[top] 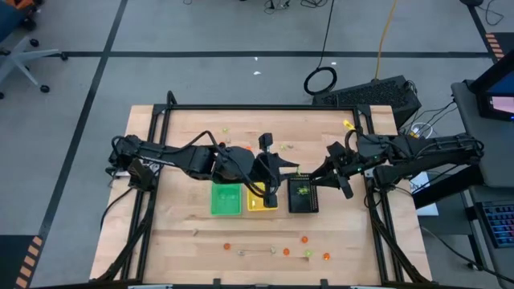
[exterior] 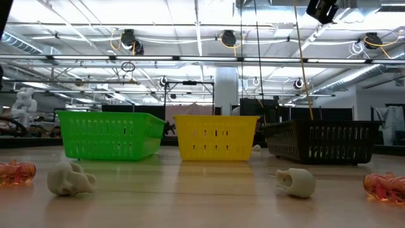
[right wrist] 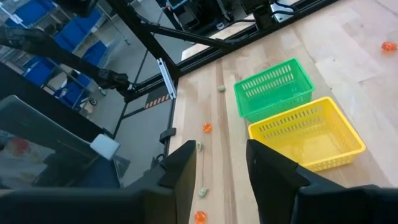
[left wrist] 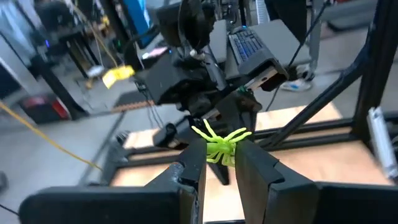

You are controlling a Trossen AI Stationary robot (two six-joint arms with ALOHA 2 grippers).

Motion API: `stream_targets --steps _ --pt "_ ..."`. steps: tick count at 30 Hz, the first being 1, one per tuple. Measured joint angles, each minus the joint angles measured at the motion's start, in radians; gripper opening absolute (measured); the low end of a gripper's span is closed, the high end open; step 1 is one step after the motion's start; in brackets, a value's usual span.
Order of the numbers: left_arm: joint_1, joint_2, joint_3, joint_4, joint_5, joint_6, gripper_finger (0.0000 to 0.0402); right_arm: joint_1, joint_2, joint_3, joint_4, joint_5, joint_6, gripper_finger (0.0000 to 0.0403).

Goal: Sort Halloween decoration
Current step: Put the green spider toy into the black basket

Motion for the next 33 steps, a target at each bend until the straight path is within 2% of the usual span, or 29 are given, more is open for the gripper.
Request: stream_targets --steps 4,8,33 --pt "0.000 0.000 0.000 0.003 -0.003 0.115 0.0064 0.000 0.000 0.000 -0.001 0.000 -0.012 0.0130" --pt "0.004 0.000 0.000 0.019 -0.004 0.165 0.0064 0.000 0.000 0.000 -0.001 0.000 -0.019 0.0130" --pt "0.012 0.000 0.000 0.017 -0.004 0.169 0.0064 0.000 0.000 0.000 -0.001 0.003 -0.022 0.0130"
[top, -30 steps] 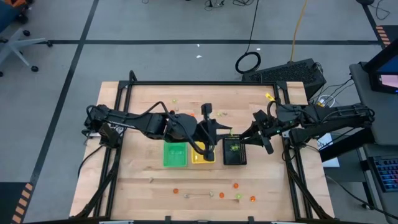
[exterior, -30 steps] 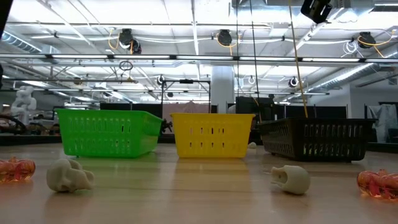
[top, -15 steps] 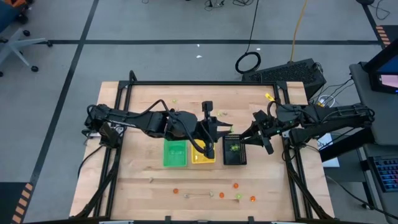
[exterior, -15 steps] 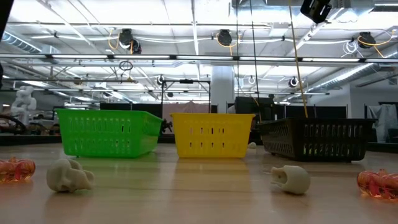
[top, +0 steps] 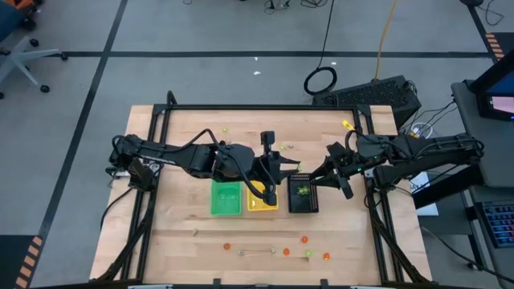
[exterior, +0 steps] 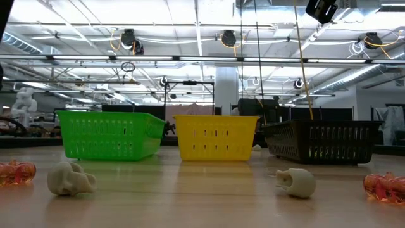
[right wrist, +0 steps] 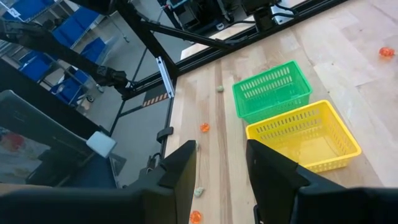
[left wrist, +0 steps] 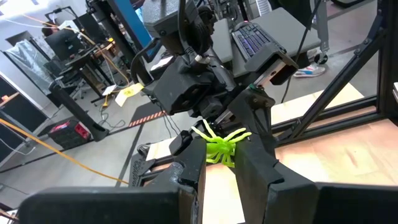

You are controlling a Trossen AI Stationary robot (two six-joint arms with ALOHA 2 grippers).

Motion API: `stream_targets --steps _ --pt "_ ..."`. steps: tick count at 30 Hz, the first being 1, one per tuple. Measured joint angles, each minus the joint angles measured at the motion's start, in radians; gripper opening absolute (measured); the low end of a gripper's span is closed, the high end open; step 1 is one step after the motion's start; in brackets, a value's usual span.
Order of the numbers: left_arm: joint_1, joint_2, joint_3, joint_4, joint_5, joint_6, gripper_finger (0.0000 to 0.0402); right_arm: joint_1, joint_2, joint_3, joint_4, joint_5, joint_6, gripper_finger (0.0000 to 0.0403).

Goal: Sort Halloween decoration
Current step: Put the green spider toy into the black basket

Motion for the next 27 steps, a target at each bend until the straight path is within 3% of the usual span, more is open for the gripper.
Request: stream_targets --steps 16,27 --pt "0.000 0.000 0.000 0.000 0.000 -0.004 0.0064 0.000 0.000 0.000 0.000 0.001 0.000 0.0130" --pt "0.026 0.000 0.000 0.000 0.000 -0.246 0.0064 0.000 0.000 0.000 0.000 0.001 0.095 0.0130"
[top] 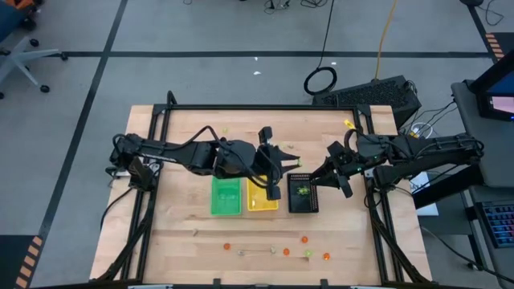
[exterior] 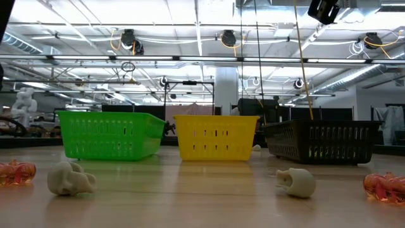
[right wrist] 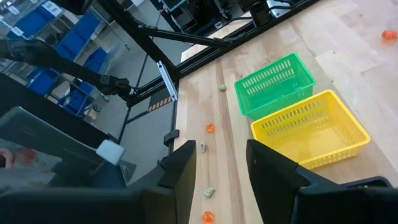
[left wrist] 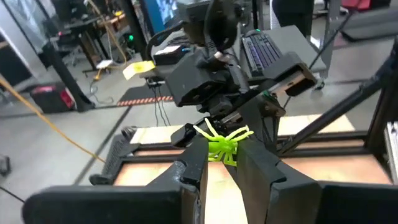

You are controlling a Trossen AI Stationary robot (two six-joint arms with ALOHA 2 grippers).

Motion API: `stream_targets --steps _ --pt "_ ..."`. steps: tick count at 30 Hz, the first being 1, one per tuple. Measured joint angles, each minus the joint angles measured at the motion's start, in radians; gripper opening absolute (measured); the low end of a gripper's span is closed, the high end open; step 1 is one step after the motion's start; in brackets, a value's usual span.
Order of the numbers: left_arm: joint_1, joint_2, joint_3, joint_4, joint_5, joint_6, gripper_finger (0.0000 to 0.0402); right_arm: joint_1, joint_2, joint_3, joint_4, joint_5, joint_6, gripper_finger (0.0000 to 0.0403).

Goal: Sort Halloween decoration
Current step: Put the green spider toy into the black basket

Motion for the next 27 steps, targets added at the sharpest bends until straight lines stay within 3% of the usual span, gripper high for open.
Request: stream_targets --steps 7,27 --pt "0.019 0.009 0.000 -0.002 0.000 -0.147 0.0064 0.000 -0.003 0.000 -0.018 -0.003 0.015 0.0130" --pt "0.017 0.169 -0.001 0.059 0.028 -0.204 0.0064 0.000 -0.115 0.000 -0.378 0.000 0.124 0.0130"
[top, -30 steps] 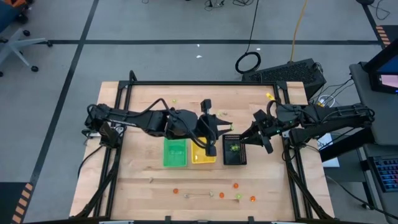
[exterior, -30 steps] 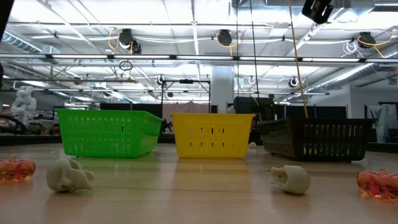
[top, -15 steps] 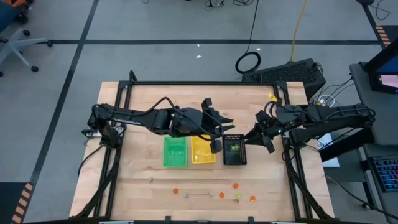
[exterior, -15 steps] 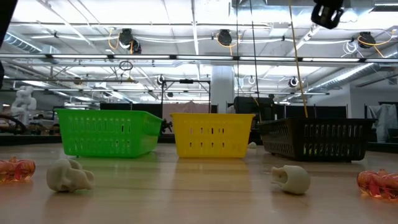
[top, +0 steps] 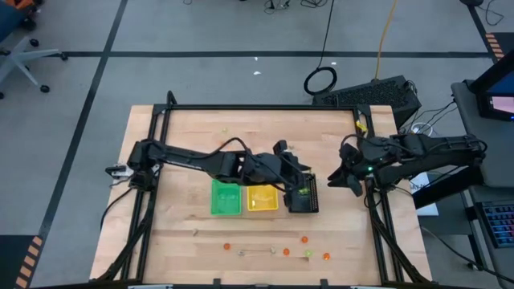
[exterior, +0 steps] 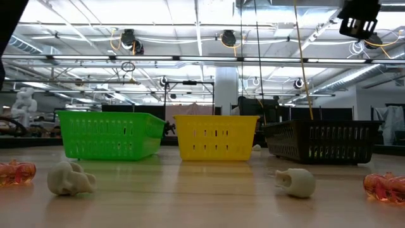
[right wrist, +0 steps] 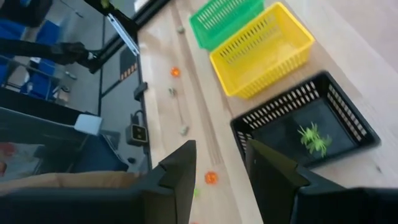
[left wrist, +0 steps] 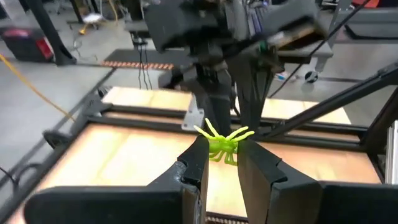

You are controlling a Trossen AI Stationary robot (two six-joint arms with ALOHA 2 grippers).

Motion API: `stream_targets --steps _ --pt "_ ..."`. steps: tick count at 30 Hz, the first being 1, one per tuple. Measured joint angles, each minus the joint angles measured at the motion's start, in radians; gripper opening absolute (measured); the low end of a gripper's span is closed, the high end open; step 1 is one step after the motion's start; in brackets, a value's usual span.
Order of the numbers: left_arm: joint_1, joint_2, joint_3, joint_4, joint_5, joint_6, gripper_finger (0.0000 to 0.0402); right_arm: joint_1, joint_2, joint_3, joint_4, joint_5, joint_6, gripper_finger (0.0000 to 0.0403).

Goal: Sort Halloween decoration
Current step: Put the green spider toy into the black basket

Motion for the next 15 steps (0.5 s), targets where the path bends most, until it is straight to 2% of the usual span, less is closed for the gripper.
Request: stream_targets --steps 8,15 --pt "0.000 0.071 0.001 -0.011 0.063 -0.174 0.0064 0.000 -0.040 0.000 -0.095 0.105 0.036 0.0130" --pt "0.002 0.140 0.002 -0.004 0.125 -0.181 0.0064 0.000 -0.054 0.000 -0.126 0.132 0.036 0.0130"
